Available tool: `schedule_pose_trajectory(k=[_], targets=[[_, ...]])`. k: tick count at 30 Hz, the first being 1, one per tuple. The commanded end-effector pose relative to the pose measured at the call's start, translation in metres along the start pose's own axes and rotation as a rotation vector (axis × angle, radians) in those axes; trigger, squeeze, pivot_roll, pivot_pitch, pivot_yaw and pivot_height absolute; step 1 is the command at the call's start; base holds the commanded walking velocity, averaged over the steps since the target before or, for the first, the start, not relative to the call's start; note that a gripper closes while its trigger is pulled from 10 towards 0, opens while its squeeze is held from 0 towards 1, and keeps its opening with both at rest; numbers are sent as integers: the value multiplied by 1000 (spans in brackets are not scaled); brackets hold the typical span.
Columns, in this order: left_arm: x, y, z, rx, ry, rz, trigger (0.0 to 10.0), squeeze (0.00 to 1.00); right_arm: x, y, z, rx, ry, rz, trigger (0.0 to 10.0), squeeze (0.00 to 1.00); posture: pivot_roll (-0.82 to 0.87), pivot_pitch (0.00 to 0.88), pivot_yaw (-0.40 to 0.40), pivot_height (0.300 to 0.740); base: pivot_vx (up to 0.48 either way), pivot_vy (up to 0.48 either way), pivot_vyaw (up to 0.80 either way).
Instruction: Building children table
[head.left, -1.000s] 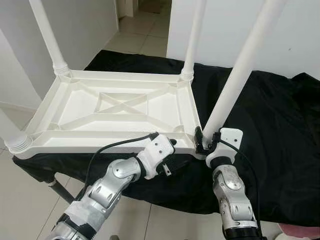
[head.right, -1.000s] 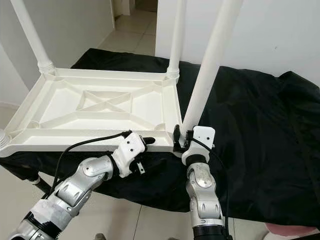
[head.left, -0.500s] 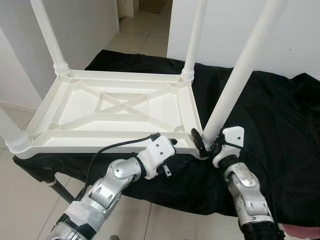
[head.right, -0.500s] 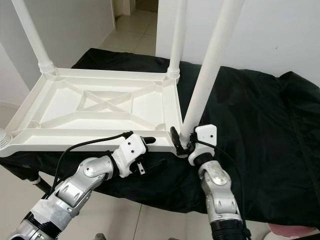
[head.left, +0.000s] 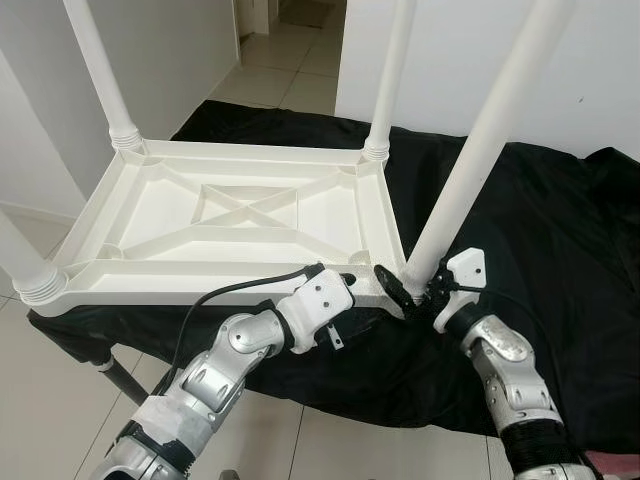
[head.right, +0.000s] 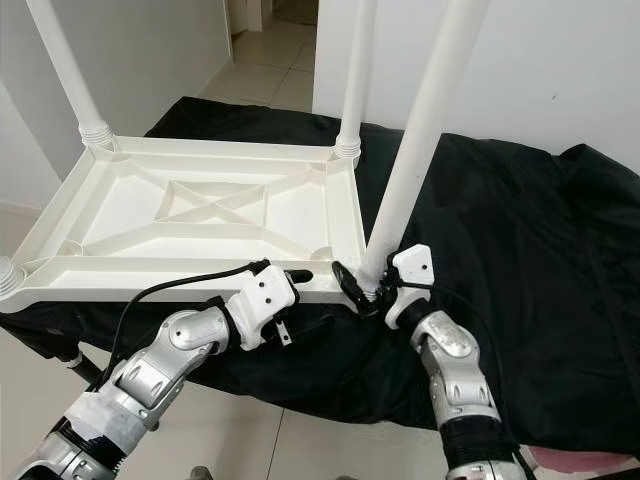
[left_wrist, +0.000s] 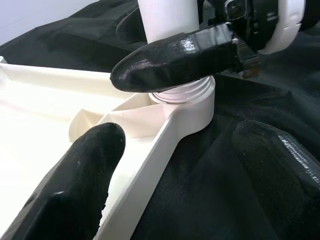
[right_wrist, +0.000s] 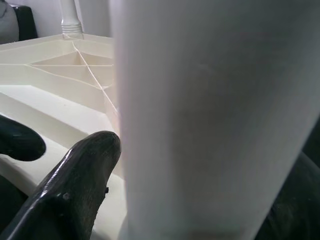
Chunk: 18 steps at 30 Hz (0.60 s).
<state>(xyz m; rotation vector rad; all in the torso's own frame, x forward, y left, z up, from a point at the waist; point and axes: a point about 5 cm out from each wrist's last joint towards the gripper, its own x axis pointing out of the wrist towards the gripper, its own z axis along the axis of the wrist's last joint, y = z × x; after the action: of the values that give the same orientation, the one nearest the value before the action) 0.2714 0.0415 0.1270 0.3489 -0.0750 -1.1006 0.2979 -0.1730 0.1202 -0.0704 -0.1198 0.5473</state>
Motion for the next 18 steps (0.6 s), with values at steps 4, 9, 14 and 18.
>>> schedule_pose_trajectory(k=[4, 9, 14, 18], targets=[[-3, 4, 0, 35, 10, -48, 10000, 0, 0, -7, -4, -32, 12, 21, 0, 0, -22, 0, -35, 740, 0, 0, 0], [-1, 4, 1, 23, 1, -37, 10000, 0, -1, -10, -5, -27, 10, 21, 0, 0, -28, 0, -32, 740, 0, 0, 0], [1, -3, 0, 26, 1, -57, 10000, 0, -2, -10, -7, -5, 4, 4, 0, 0, -31, 0, -29, 740, 0, 0, 0], [2, -3, 0, 20, -3, -57, 10000, 0, -2, -8, -7, -18, 9, -6, 10000, 0, -35, 0, -25, 740, 0, 0, 0]])
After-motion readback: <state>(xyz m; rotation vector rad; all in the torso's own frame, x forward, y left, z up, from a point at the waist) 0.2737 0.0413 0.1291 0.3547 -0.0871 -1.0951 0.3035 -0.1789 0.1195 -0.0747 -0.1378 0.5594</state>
